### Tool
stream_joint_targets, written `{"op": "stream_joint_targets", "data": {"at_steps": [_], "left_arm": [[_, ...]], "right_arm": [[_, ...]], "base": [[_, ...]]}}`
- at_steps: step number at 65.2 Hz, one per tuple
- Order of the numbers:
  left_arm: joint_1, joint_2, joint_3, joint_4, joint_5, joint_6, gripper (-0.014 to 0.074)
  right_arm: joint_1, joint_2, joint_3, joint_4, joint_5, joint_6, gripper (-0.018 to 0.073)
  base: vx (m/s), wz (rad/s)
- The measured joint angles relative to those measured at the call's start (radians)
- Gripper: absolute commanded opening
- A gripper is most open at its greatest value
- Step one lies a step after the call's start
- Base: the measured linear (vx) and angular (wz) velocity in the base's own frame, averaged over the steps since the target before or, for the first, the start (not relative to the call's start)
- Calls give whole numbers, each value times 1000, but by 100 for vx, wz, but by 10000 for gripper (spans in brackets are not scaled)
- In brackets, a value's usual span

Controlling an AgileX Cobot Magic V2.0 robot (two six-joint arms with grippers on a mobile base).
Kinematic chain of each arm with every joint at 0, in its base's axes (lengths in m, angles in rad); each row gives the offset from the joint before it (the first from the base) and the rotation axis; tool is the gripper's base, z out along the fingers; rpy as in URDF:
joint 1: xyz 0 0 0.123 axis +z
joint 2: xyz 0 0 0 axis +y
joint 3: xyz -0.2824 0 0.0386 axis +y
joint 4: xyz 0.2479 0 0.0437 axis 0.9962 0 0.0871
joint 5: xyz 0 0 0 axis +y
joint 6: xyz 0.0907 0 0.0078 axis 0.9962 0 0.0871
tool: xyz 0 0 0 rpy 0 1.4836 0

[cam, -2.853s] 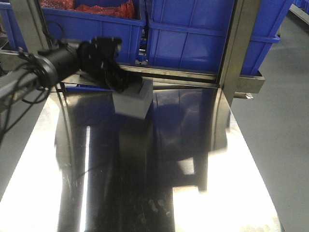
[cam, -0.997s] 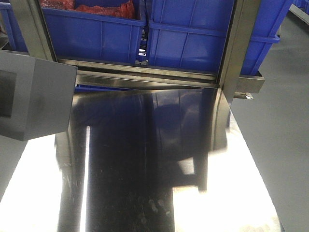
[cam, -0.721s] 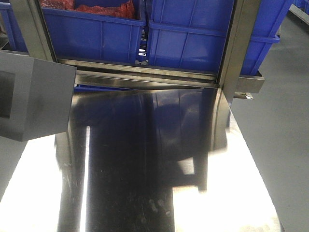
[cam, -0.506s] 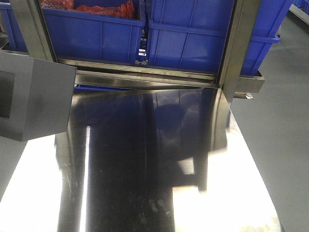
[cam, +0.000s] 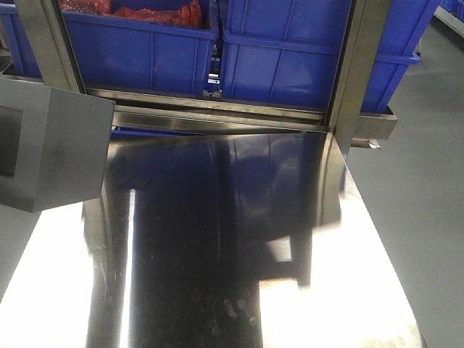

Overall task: Sort gray base to blue bin
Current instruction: 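Raise the held gray block up beside the robot with the left gripper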

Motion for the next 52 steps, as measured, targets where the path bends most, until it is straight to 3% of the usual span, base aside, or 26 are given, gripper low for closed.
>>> {"op": "stream_joint_targets", "data": {"at_steps": [52], "left_arm": [[0,0,0,-1,0,0,-6]], "right_arm": [[0,0,0,0,0,0,-5]], "base": [[0,0]]}}
